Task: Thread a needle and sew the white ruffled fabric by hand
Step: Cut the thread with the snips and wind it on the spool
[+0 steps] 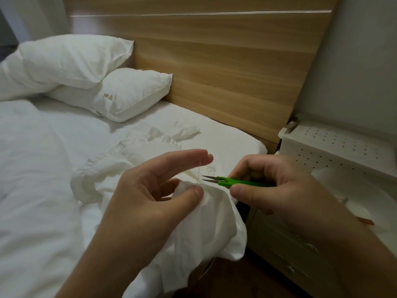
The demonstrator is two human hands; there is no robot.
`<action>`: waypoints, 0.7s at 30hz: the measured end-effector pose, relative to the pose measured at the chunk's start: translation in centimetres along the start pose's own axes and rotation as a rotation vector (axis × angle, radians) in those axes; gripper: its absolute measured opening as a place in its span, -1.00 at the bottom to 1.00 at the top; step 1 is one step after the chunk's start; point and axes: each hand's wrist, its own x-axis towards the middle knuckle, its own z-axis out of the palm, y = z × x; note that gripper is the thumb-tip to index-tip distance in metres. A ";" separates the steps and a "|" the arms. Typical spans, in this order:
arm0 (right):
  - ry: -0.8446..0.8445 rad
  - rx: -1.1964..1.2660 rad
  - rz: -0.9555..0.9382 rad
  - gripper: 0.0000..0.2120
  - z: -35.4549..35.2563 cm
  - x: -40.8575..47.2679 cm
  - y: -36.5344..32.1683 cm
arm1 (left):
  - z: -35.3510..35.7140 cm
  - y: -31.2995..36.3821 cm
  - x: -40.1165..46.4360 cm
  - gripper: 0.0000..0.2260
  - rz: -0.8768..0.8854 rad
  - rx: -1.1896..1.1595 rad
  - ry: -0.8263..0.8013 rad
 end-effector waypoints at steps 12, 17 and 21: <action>0.003 -0.010 -0.028 -0.95 0.8 -0.1 -0.3 | -0.1 -0.3 0.1 -0.51 0.017 -0.027 -0.004; 0.012 0.001 -0.022 -0.94 0.9 -0.1 -0.4 | -0.1 -0.2 0.1 -0.51 0.024 -0.020 -0.003; 0.009 -0.022 -0.030 -0.93 0.9 -0.1 -0.4 | 0.0 -0.3 0.1 -0.52 0.030 -0.019 -0.010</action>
